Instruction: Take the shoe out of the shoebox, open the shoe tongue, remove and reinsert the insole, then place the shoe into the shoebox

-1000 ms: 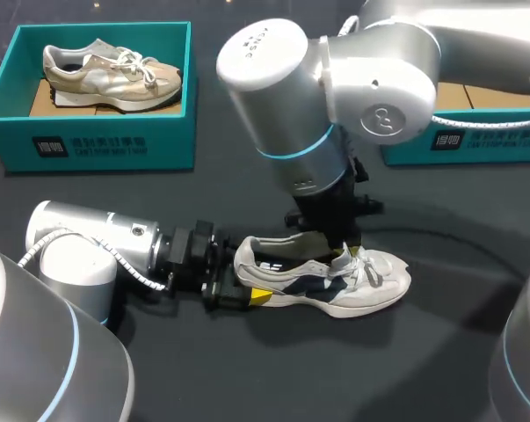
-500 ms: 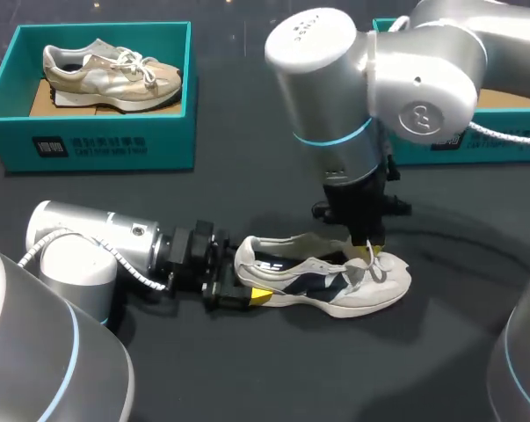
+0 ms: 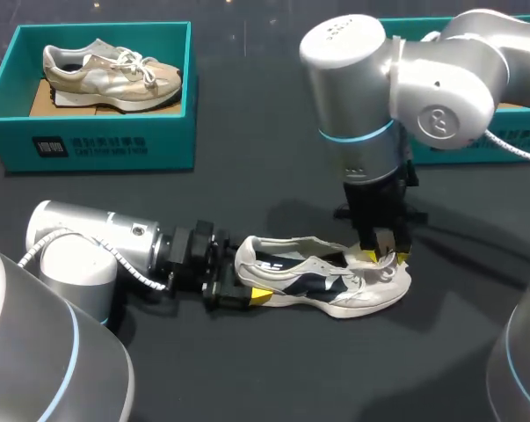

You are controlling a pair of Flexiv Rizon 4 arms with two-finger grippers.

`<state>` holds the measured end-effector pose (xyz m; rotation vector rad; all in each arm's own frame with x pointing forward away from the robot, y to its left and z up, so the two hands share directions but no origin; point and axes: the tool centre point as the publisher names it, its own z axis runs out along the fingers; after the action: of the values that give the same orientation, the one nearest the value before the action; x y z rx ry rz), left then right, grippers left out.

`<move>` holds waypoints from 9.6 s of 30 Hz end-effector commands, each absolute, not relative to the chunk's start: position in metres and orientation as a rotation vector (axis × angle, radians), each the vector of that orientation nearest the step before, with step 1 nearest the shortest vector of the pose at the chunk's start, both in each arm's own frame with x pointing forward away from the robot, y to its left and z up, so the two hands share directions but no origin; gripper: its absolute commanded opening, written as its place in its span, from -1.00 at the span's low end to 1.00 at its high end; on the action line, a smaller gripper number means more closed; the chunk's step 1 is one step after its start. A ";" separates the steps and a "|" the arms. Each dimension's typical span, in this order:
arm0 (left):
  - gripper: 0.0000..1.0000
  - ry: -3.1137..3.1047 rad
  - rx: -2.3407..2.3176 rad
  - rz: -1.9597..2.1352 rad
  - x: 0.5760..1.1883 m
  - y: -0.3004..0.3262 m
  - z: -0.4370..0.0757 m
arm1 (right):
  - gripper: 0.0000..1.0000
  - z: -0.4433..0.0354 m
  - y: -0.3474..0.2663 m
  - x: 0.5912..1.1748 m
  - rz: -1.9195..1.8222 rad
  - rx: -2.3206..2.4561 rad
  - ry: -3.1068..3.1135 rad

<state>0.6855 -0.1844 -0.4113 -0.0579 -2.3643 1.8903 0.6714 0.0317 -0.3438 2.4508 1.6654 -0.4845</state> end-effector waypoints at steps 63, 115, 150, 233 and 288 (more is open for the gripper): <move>-1.00 -2.366 -0.059 1.886 0.685 -0.186 -0.414 | -1.00 -0.201 0.160 0.667 0.047 0.972 2.535; -1.00 -2.366 -0.059 1.886 0.685 -0.186 -0.414 | -1.00 -0.308 0.199 0.674 0.111 0.370 2.865; -1.00 -2.366 -0.059 1.886 0.685 -0.186 -0.414 | -1.00 -0.379 0.154 0.699 0.098 0.384 2.937; -1.00 -2.366 -0.059 1.886 0.685 -0.186 -0.414 | -1.00 -0.363 0.137 0.686 0.438 0.143 3.030; -1.00 -2.366 -0.059 1.886 0.685 -0.186 -0.414 | -0.66 -0.439 0.153 0.673 0.080 0.279 3.108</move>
<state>0.6846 -0.1840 -0.4124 -0.0593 -2.3641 1.8901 0.6851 0.1459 -0.4061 0.2813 3.1083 0.0890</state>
